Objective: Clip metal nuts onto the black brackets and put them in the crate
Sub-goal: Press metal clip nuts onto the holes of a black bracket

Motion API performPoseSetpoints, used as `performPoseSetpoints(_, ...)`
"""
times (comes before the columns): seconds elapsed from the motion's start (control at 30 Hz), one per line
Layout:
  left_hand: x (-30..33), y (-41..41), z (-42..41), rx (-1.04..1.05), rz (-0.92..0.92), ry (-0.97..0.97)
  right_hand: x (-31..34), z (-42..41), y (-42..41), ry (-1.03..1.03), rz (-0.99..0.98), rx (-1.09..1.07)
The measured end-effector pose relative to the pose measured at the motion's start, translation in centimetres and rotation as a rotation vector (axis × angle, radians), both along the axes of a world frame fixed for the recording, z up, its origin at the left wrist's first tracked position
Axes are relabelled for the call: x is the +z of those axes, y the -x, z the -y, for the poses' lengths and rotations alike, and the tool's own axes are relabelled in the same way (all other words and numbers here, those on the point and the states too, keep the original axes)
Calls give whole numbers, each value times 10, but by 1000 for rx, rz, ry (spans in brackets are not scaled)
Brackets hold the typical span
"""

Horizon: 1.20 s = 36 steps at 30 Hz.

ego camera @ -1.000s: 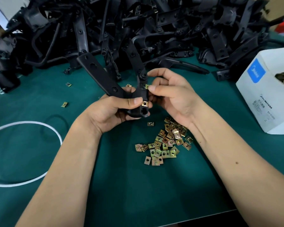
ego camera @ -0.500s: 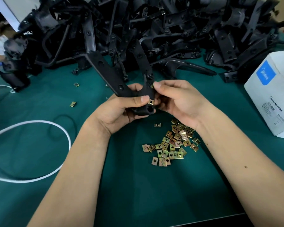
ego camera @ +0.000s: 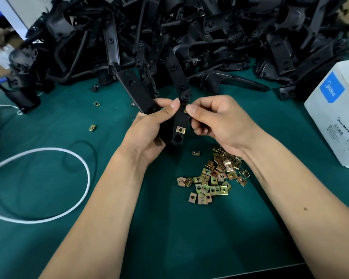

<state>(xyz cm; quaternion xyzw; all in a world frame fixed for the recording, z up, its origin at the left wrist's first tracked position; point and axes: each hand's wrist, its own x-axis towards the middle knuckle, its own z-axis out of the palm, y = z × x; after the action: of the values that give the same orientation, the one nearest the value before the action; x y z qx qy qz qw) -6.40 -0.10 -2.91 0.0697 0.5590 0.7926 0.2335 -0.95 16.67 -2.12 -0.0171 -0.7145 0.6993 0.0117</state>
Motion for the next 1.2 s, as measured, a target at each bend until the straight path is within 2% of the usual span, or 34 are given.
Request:
performPoseSetpoints(0.17,-5,-4,-6,21,-80,1,-1,1,1,79,8,-44)
performPoseSetpoints(0.33,-6,-3,-8,32,-71,-10,-4,1,2,174,58,-49)
performPoseSetpoints(0.47,-12,-1,-15,212,-132,23,-12,10,4,-55,-86,-317)
performPoseSetpoints(0.57,-16,-1,-18,244,-183,22,-14,15,4,-116,-175,-359)
performPoseSetpoints(0.7,-16,-3,-20,244,-178,36,-18,26,3,-210,-186,-386)
performPoseSetpoints(0.87,-14,-7,-22,162,-92,-66,-20,28,5,-242,-268,-447)
performPoseSetpoints(1.2,-13,-11,-25,229,-144,-43,-21,27,8,-214,-238,-426)
